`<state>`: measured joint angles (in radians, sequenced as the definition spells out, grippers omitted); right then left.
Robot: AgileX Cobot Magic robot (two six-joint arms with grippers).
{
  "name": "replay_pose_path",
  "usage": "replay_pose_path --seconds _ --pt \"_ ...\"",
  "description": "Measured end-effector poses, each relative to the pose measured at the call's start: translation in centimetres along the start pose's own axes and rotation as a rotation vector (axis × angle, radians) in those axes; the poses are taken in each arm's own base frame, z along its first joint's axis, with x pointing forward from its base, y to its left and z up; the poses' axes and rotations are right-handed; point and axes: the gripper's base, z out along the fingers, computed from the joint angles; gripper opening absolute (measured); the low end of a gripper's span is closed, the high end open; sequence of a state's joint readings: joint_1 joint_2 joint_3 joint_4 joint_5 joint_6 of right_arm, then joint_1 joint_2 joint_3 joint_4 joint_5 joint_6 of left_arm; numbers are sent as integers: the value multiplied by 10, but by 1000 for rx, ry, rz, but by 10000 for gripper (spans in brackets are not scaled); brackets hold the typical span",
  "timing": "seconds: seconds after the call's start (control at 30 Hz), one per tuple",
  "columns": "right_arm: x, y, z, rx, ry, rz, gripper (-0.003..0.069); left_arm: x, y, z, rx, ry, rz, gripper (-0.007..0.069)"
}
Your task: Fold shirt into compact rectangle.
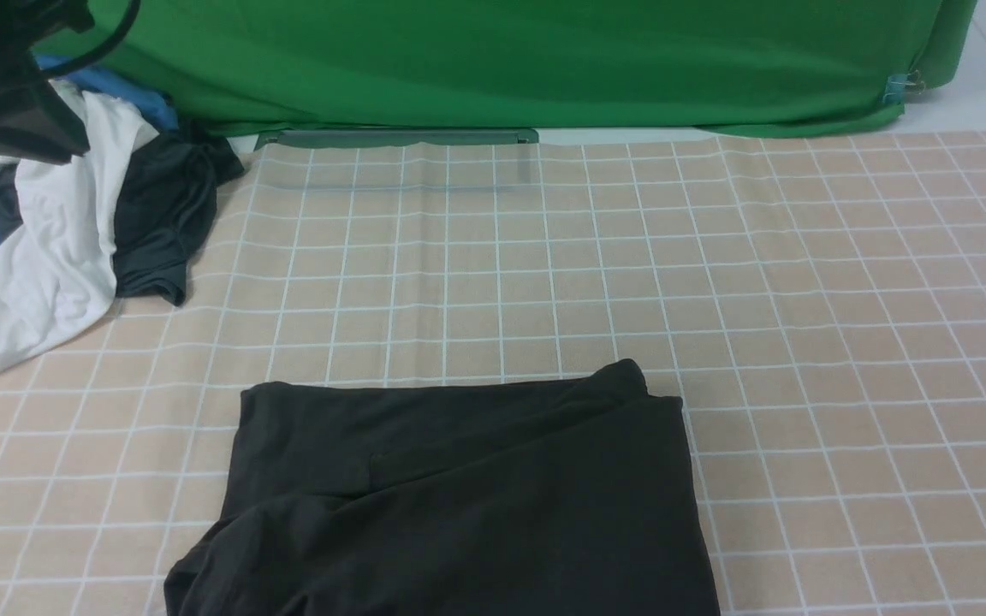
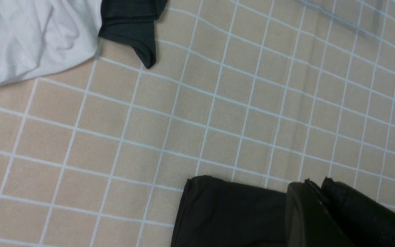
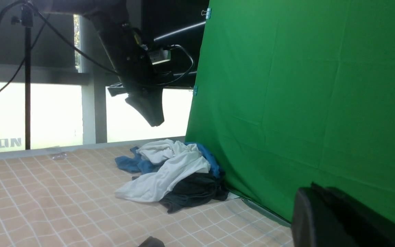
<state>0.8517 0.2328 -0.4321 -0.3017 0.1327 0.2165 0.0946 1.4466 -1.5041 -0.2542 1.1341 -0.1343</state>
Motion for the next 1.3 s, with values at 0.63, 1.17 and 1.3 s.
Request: replay_pose_path --seconds 0.63,1.17,1.3 --pt "2 0 -2 -5 -2 19 69 -2 -5 0 60 -25 -73 35" --pt "130 -17 -28 505 228 163 101 3 -3 0 35 32 -42 35" --pt "135 -24 -36 671 226 160 110 3 -3 0 34 31 -2 35"
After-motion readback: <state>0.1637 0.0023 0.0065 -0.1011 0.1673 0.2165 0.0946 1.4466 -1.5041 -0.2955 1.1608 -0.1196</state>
